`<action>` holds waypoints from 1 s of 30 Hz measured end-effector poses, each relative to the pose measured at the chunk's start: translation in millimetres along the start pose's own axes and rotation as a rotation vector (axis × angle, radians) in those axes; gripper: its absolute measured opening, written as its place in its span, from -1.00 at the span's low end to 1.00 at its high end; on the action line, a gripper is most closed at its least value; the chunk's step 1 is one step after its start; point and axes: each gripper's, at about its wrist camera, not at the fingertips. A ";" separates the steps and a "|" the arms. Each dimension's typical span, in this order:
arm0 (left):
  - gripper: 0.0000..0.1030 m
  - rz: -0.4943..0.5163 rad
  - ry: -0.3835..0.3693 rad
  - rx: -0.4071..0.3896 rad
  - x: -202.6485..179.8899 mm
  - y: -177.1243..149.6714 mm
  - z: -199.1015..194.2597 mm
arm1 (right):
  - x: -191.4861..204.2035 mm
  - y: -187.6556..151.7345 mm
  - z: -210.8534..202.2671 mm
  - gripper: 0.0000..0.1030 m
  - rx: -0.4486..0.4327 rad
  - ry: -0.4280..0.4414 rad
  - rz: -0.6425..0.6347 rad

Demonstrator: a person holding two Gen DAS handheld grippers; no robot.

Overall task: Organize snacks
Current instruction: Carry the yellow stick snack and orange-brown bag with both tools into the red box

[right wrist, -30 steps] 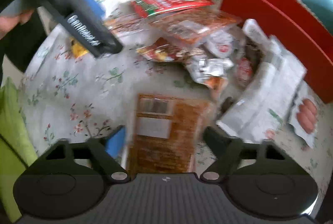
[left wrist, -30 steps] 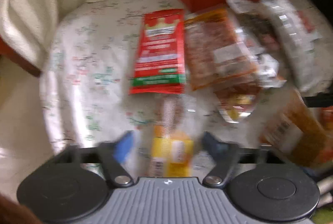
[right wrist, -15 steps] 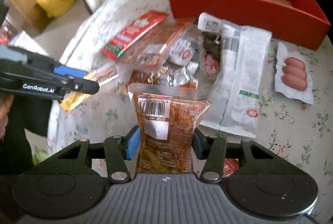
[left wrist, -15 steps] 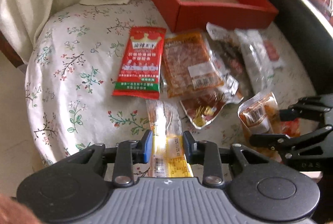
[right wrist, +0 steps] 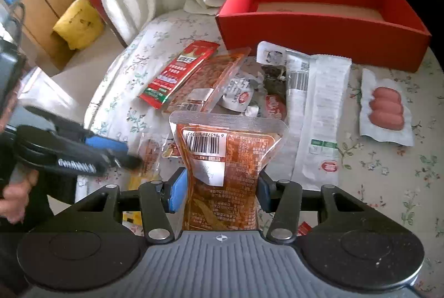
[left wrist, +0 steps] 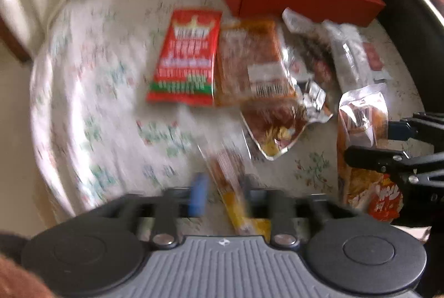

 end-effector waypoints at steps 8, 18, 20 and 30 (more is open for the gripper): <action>0.08 -0.056 0.214 -0.042 -45.3 -16.8 7.3 | -7.8 0.0 -27.3 0.14 -0.083 0.039 0.011; -0.69 -0.082 0.159 -0.082 -31.0 -25.8 -31.0 | 1.4 6.9 -51.0 0.14 -0.192 0.046 -0.015; -0.69 -0.071 0.136 -0.120 -30.1 -26.6 -45.2 | 4.3 10.9 -54.0 0.14 -0.211 0.029 -0.017; -0.69 -0.080 0.058 -0.282 -26.2 35.3 -78.1 | -1.8 66.6 -72.3 0.14 -0.302 -0.053 -0.040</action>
Point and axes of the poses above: each gripper's, at about its wrist camera, not at the fingertips, and z roughly the way its jaws point, x to its left, y to its top, and after that the axes turned 15 degrees about y, right-handed
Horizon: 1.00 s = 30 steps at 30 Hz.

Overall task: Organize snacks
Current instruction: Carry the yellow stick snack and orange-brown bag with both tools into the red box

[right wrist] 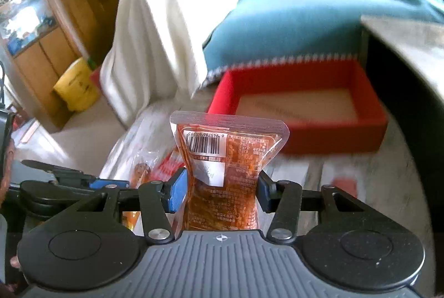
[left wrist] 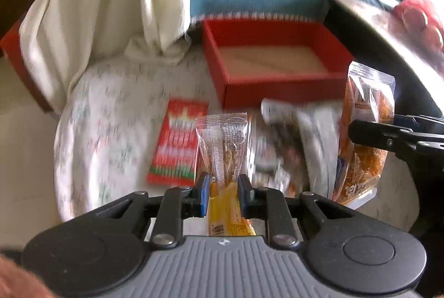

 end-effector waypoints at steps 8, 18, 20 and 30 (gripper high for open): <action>-0.69 -0.018 -0.025 -0.080 -27.4 82.6 32.6 | -39.3 57.9 29.7 0.14 -0.042 -0.067 0.012; -0.69 -0.004 0.011 -0.098 -62.7 140.9 72.6 | -87.4 104.6 72.3 0.14 -0.037 -0.131 0.034; -0.69 -0.001 0.019 -0.101 -68.6 148.2 79.6 | -96.4 109.0 81.9 0.14 -0.027 -0.145 0.042; -0.69 0.023 0.079 -0.049 -81.0 155.4 125.2 | -137.6 100.8 139.0 0.14 0.126 -0.196 0.087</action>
Point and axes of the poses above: each gripper's, at about its wrist camera, not at the fingertips, and z roughly the way its jaws point, x to its left, y to its top, and after that the axes turned 15 degrees about y, right-handed
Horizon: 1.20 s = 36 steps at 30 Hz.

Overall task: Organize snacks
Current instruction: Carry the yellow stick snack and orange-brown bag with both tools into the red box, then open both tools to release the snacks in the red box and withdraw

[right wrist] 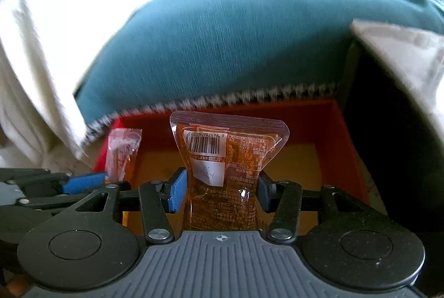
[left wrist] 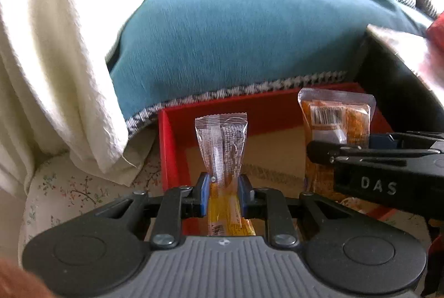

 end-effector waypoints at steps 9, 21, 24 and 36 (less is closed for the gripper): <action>-0.63 0.042 0.043 0.093 -9.3 -14.2 27.3 | -10.7 -15.3 13.4 0.25 0.084 -0.034 0.043; -0.43 -0.001 0.016 0.082 3.8 -18.0 17.2 | -6.6 -16.5 -2.0 0.38 0.063 -0.054 0.015; -0.31 -0.005 0.023 0.057 6.9 -18.2 10.1 | -2.6 -18.0 -8.0 0.39 0.056 -0.051 0.001; -0.12 -0.015 -0.008 0.005 44.0 -32.2 -36.5 | 21.2 -40.4 -54.3 0.52 0.026 -0.018 -0.049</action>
Point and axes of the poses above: each gripper's, at about its wrist camera, not at the fingertips, and z roughly the way its jaws point, x to its left, y to its top, and after that the axes turned 15 degrees about y, right-handed
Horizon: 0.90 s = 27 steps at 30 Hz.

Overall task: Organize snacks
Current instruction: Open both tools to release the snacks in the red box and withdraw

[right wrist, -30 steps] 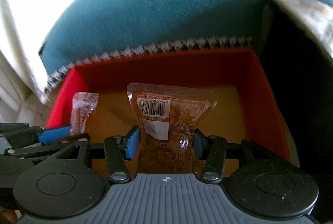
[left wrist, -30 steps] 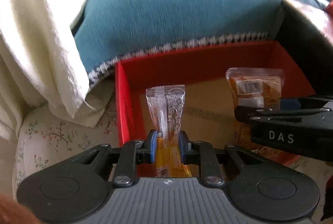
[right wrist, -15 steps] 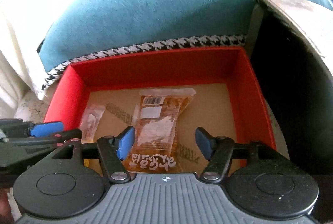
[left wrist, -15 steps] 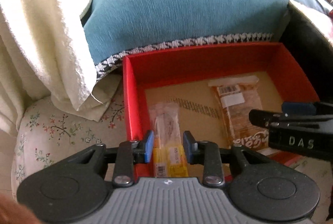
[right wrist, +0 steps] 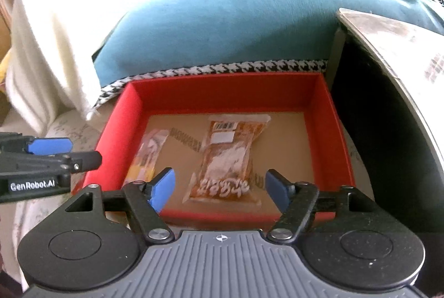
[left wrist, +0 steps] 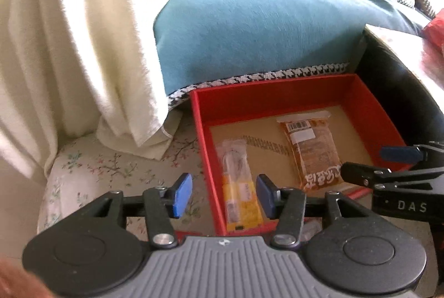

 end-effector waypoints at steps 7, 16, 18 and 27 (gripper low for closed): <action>-0.09 0.008 -0.024 0.022 9.6 -20.5 -14.9 | 18.9 -22.2 -16.3 0.58 0.015 0.005 -0.009; -0.08 0.029 -0.040 0.035 16.4 -46.5 -28.1 | 54.6 -56.7 -31.9 0.67 0.003 -0.077 -0.122; -0.07 0.038 -0.036 0.041 16.9 -53.1 -28.9 | 61.4 -62.8 -33.2 0.68 0.006 -0.091 -0.146; -0.07 0.065 -0.023 0.056 19.0 -69.9 -30.2 | 70.7 -74.0 -37.2 0.69 0.007 -0.151 -0.186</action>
Point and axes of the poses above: each gripper's, at about its wrist camera, not at the fingertips, and z roughly the way its jaws point, x to its left, y to its top, and after that the axes turned 15 degrees about y, right-handed
